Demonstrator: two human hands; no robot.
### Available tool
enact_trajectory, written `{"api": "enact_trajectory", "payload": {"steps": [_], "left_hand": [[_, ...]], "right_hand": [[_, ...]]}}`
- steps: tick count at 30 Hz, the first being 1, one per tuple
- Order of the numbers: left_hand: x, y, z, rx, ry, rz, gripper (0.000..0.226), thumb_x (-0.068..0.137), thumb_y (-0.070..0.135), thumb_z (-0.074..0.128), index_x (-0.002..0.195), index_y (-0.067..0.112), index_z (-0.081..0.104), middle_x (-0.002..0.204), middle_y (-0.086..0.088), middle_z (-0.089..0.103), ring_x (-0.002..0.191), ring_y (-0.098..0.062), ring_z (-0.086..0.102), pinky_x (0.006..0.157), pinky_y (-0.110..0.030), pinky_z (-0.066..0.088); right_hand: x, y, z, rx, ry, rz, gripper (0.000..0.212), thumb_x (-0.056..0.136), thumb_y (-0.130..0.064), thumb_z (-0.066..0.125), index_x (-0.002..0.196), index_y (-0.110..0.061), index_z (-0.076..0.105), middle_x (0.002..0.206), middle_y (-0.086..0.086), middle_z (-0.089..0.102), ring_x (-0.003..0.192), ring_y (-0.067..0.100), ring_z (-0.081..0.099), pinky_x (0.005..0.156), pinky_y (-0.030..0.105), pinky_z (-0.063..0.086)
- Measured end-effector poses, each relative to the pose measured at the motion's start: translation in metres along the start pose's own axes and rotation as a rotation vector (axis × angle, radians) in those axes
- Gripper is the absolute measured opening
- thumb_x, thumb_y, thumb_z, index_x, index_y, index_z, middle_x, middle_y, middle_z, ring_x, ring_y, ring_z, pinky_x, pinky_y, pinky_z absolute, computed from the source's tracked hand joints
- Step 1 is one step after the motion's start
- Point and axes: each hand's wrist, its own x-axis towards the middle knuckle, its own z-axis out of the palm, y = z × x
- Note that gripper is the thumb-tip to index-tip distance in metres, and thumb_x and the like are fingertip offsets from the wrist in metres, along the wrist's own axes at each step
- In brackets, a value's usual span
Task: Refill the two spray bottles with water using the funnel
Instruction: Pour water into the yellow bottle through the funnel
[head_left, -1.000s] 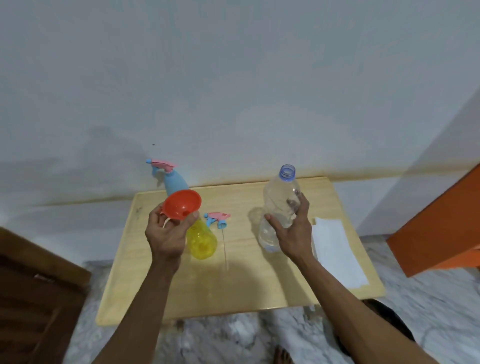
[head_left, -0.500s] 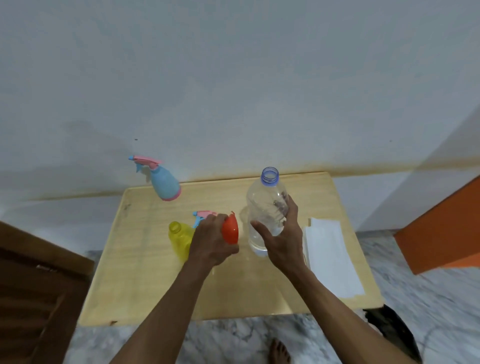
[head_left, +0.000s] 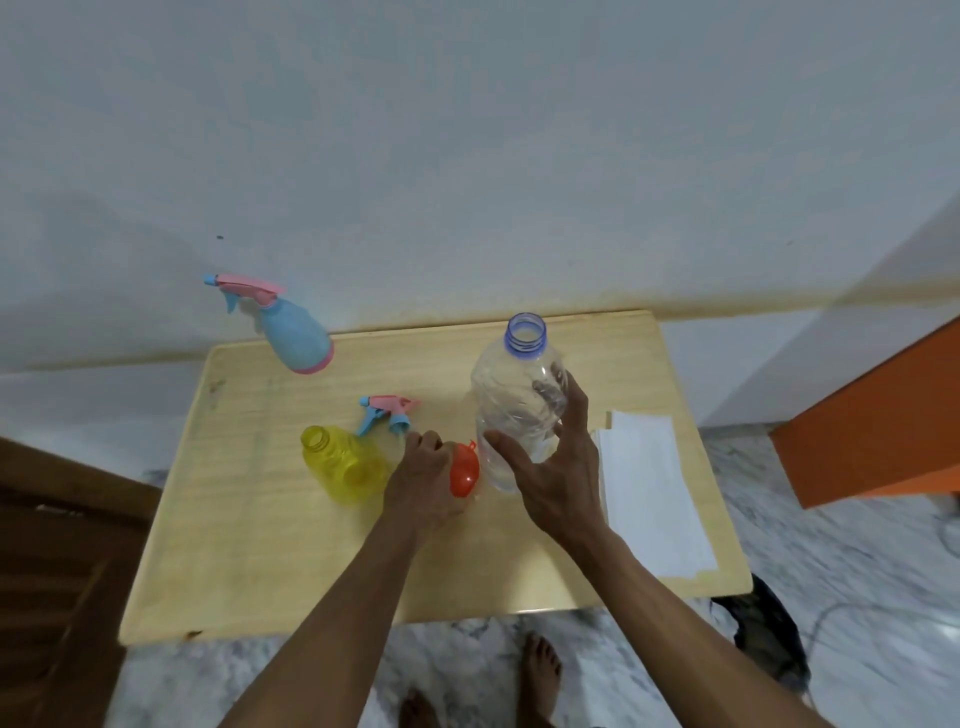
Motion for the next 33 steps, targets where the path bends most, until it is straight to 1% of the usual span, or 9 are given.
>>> {"api": "enact_trajectory", "payload": {"steps": [5,11,12,16,20,25,29,31,33], "left_hand": [[0.000,-0.003,0.008,0.007,-0.013,0.010,0.061,0.082,0.026,0.076,0.137,0.018,0.054,0.134,0.000,0.048,0.130,-0.019,0.037,0.099,-0.032,0.045],[0.001,-0.006,0.010,-0.115,0.019,0.000,0.060,0.081,0.022,0.079,0.135,0.016,0.055,0.134,-0.002,0.051,0.127,-0.020,0.042,0.102,-0.030,0.042],[0.001,-0.007,0.011,-0.130,0.023,0.003,0.060,0.080,0.022,0.079,0.135,0.016,0.055,0.133,-0.002,0.051,0.127,-0.020,0.043,0.102,-0.030,0.041],[-0.003,-0.008,0.012,-0.162,0.060,0.027,0.071,0.079,0.024,0.081,0.141,0.016,0.049,0.140,-0.004,0.051,0.130,-0.021,0.041,0.104,-0.031,0.040],[-0.019,-0.014,0.004,-0.248,0.157,0.038,0.076,0.074,0.025,0.084,0.141,0.012,0.051,0.140,-0.008,0.053,0.130,-0.025,0.043,0.104,-0.032,0.039],[-0.054,-0.037,-0.012,-0.401,0.315,0.058,0.072,0.065,0.026,0.091,0.129,0.006,0.063,0.126,-0.013,0.063,0.121,-0.030,0.053,0.101,-0.036,0.040],[-0.077,-0.071,-0.014,-0.470,0.461,0.102,0.059,0.055,0.026,0.096,0.105,0.004,0.072,0.099,-0.011,0.072,0.089,-0.031,0.066,0.082,-0.037,0.054],[-0.086,-0.090,-0.018,-0.468,0.541,0.118,0.051,0.054,0.024,0.097,0.095,0.005,0.073,0.089,-0.009,0.072,0.078,-0.028,0.066,0.073,-0.028,0.048],[-0.093,-0.108,-0.019,-0.473,0.608,0.122,0.044,0.055,0.022,0.097,0.087,0.006,0.071,0.081,-0.006,0.070,0.071,-0.024,0.063,0.067,-0.023,0.041]], "right_hand": [[0.000,-0.006,0.001,0.001,-0.004,0.001,0.084,0.079,-0.021,0.086,0.136,-0.045,0.029,0.134,-0.012,0.050,0.115,0.010,0.055,0.085,-0.002,0.041],[-0.002,-0.006,-0.001,-0.041,-0.008,0.018,0.088,0.079,-0.024,0.086,0.142,-0.041,0.027,0.141,-0.005,0.052,0.119,0.012,0.056,0.086,-0.001,0.042],[-0.002,-0.006,0.000,-0.049,-0.009,0.021,0.089,0.079,-0.024,0.086,0.143,-0.038,0.027,0.142,-0.007,0.052,0.120,0.010,0.056,0.087,0.000,0.044],[-0.002,-0.005,0.002,-0.084,-0.004,0.055,0.086,0.078,-0.028,0.087,0.148,-0.016,0.038,0.138,-0.039,0.039,0.120,-0.002,0.050,0.091,0.017,0.050],[-0.005,-0.014,0.003,-0.107,0.001,0.130,0.091,0.078,-0.033,0.086,0.151,-0.020,0.033,0.144,-0.002,0.056,0.117,0.008,0.052,0.095,0.027,0.049],[-0.021,-0.024,0.008,-0.087,0.107,0.181,0.089,0.078,-0.028,0.087,0.150,-0.018,0.035,0.146,-0.004,0.050,0.128,0.009,0.048,0.096,0.012,0.040],[-0.045,-0.028,0.028,-0.093,0.276,0.245,0.088,0.079,-0.021,0.086,0.149,-0.007,0.035,0.146,0.010,0.043,0.134,0.022,0.043,0.110,0.032,0.038],[-0.057,-0.034,0.042,-0.098,0.361,0.301,0.083,0.080,-0.022,0.084,0.145,-0.005,0.036,0.139,0.011,0.043,0.126,0.024,0.046,0.106,0.037,0.041],[-0.070,-0.037,0.057,-0.075,0.410,0.344,0.069,0.081,-0.025,0.084,0.132,-0.007,0.042,0.124,0.008,0.046,0.110,0.023,0.051,0.093,0.031,0.045]]}}
